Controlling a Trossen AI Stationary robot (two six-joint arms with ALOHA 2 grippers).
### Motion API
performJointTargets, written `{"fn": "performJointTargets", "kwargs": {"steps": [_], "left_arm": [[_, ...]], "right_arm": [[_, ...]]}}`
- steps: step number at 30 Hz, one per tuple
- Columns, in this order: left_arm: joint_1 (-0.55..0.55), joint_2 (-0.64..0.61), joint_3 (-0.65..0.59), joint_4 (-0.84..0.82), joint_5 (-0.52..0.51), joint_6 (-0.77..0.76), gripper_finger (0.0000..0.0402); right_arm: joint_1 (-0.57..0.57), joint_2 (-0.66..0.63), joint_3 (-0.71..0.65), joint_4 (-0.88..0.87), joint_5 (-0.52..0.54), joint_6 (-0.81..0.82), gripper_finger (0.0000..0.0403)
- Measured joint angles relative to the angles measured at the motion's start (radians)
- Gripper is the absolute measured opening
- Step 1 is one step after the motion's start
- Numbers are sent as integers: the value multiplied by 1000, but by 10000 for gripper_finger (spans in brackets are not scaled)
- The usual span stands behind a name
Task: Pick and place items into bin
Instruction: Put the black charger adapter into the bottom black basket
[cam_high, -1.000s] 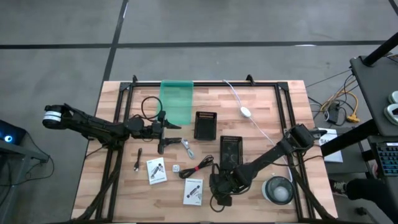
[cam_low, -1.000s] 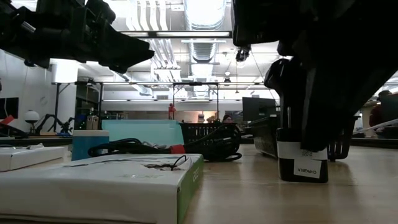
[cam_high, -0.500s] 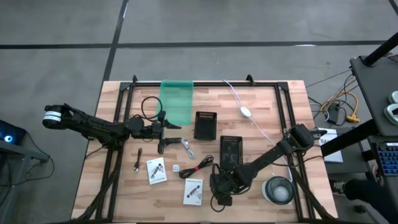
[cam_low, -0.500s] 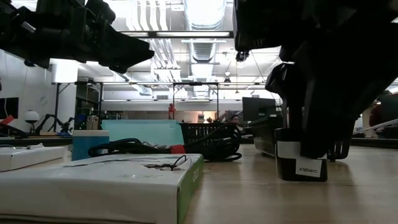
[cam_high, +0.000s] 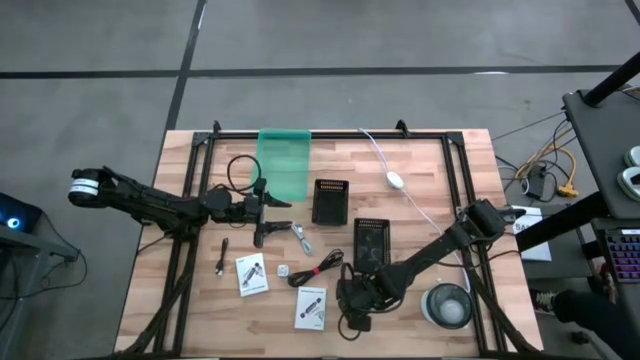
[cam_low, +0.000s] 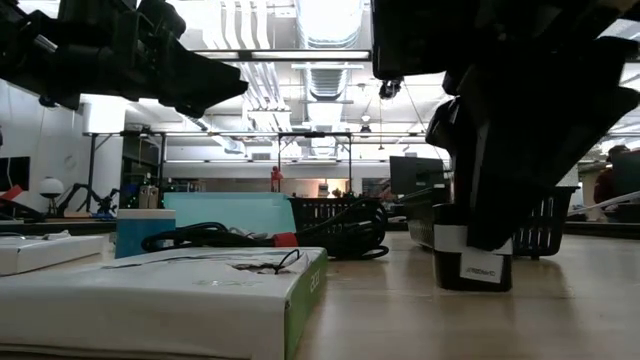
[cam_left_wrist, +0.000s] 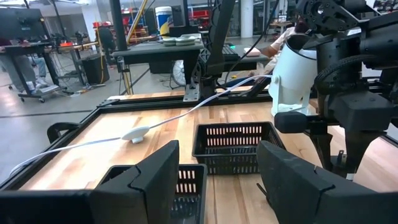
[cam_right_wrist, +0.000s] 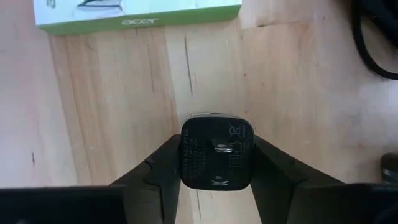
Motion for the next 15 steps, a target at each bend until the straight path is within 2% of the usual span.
{"fn": "performJointTargets", "kwargs": {"steps": [6,15], "left_arm": [[0,0,0,0,0,0,201],[0,0,0,4,0,1,201]], "right_arm": [[-3,0,27,-3,71,43,136],[-2,-29,74,-34,262,44,136]]}}
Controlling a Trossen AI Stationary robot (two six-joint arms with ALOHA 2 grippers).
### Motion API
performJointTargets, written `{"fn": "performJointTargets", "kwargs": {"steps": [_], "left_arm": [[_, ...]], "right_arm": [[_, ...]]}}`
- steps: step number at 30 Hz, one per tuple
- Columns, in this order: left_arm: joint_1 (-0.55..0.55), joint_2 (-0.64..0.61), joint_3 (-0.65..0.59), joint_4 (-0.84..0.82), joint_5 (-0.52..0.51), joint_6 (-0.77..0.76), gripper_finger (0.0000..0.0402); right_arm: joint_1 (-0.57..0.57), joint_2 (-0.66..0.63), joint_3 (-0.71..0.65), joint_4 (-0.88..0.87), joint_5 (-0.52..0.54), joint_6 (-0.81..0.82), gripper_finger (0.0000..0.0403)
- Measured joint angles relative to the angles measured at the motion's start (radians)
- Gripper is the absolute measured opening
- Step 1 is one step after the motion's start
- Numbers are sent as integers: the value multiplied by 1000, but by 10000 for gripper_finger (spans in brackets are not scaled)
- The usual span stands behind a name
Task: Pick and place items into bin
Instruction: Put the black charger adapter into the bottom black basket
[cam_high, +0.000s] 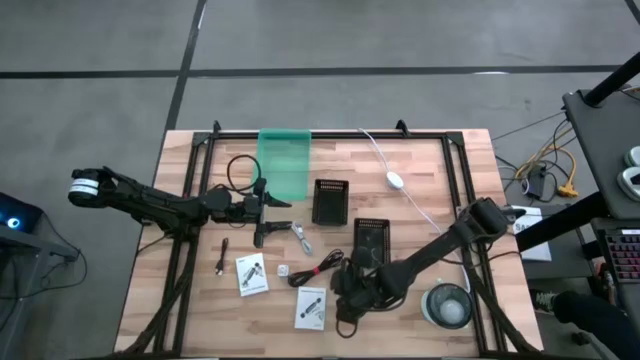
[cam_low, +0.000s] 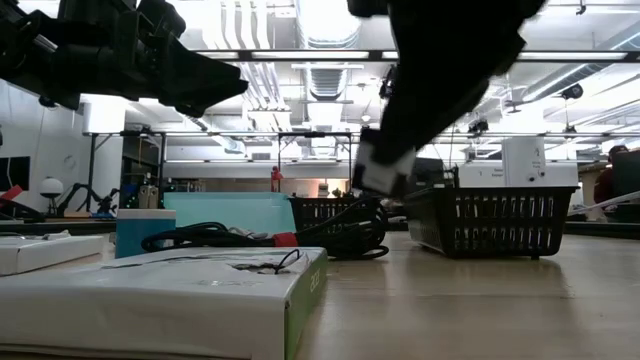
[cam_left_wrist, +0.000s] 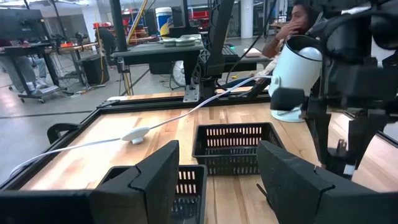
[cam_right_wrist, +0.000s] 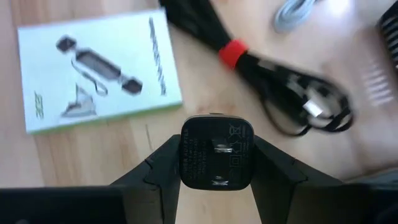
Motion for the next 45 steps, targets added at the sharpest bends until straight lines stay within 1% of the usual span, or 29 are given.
{"fn": "performJointTargets", "kwargs": {"steps": [4,13,22,25,34,42,45], "left_arm": [[0,0,0,1,0,-1,201],[0,1,0,-2,0,-1,201],[0,0,-1,-2,0,0,201],[0,0,-1,-2,0,0,201],[0,0,-1,-5,0,2,201],[0,0,-1,-5,0,4,201],[0,0,-1,-5,0,28,201]], "right_arm": [[2,-34,2,-14,15,-1,136],[1,-123,2,-138,39,4,136],[-30,-151,2,-292,42,7,136],[-47,-151,2,-351,26,7,136],[-102,-151,1,-525,-67,-16,137],[-159,-151,0,-535,-181,-130,139],[-176,-151,0,-534,-222,-177,139]]}}
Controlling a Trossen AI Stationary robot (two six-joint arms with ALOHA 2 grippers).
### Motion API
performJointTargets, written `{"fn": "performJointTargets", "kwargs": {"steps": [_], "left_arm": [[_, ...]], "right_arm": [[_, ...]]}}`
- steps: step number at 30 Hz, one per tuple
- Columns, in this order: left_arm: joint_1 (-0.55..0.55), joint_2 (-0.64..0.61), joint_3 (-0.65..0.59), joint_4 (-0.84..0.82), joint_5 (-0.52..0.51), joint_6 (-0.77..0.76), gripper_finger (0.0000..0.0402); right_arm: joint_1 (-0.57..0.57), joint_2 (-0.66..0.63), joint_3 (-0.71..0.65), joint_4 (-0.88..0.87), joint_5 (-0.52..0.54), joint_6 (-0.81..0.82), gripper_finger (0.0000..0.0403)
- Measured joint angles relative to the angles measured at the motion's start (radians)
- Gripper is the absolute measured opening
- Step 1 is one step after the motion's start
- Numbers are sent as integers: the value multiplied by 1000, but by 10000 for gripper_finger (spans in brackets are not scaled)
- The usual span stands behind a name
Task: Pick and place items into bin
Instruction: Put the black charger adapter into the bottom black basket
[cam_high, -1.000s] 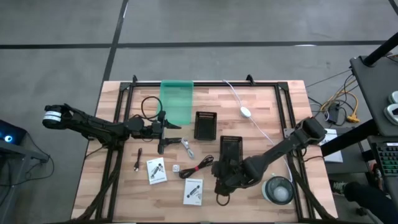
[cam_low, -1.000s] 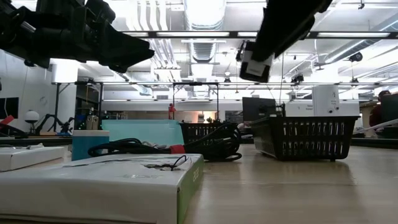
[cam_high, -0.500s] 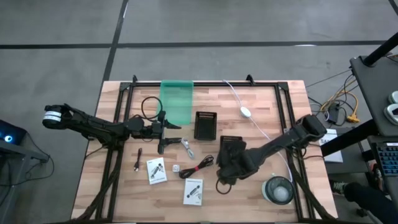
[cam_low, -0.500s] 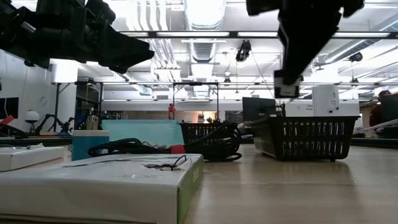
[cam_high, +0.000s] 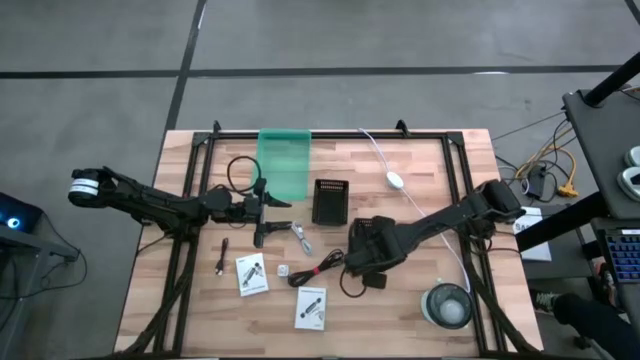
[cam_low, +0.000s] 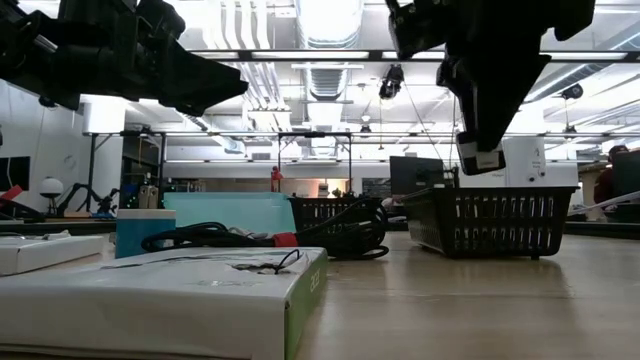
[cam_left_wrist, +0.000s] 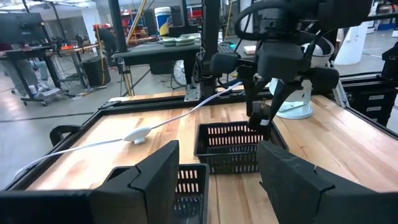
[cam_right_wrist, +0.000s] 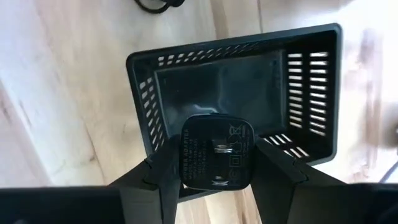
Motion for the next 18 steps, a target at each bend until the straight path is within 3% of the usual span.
{"fn": "performJointTargets", "kwargs": {"steps": [7,18], "left_arm": [[0,0,-1,0,0,0,201],[0,0,-1,0,0,0,201]], "right_arm": [[-13,0,-14,7,-85,-128,139],[-32,0,-63,25,-94,-194,140]]}}
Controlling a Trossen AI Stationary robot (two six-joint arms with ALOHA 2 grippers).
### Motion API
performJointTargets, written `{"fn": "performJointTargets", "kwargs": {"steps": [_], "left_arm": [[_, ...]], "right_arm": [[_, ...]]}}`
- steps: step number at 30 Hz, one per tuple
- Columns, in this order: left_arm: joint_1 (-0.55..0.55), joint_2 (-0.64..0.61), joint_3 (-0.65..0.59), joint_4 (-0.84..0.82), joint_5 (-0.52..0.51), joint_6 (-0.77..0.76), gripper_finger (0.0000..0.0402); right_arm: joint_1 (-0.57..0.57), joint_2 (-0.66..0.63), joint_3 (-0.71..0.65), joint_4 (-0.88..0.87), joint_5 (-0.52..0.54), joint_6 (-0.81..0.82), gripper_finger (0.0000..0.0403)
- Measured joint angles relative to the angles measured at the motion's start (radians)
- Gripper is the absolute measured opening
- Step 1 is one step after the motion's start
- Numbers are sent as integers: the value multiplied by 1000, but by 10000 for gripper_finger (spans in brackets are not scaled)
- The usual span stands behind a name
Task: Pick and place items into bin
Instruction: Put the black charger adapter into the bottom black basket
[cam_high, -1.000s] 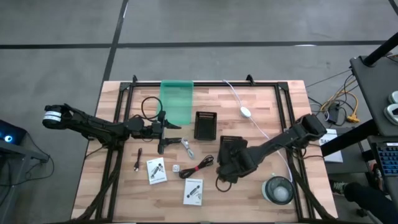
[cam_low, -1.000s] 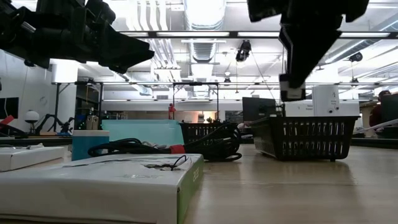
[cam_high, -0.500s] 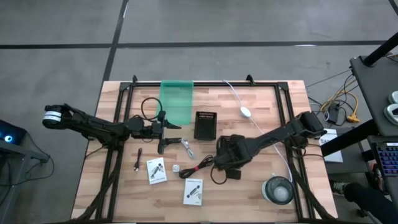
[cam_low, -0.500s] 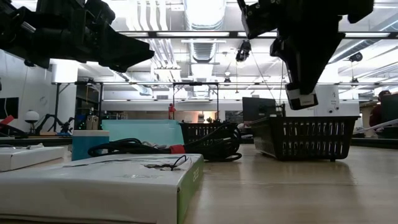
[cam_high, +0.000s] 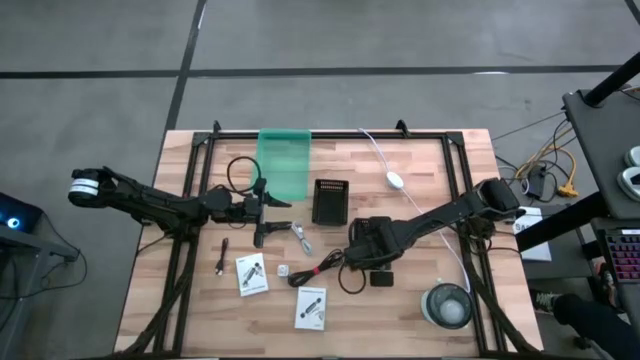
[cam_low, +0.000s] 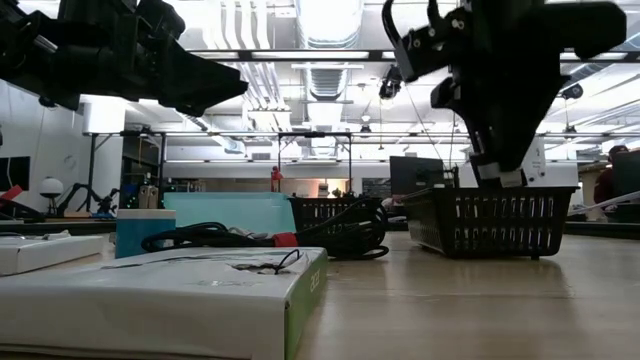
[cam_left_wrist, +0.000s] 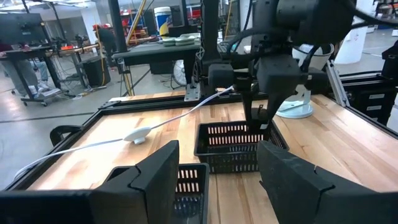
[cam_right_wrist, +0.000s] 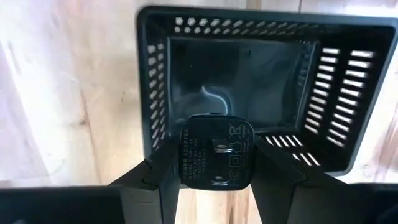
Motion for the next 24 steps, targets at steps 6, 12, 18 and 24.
{"fn": "performJointTargets", "kwargs": {"steps": [6,12,18,24], "left_arm": [[0,0,0,0,0,0,201],[0,0,0,0,0,0,201],[0,0,0,0,0,0,201],[0,0,0,0,0,0,201]], "right_arm": [[-9,0,-39,41,-19,-1,141],[-15,0,-43,48,-20,-1,141],[-18,0,-54,70,-21,2,141],[-18,0,-54,75,-21,-1,141]]}}
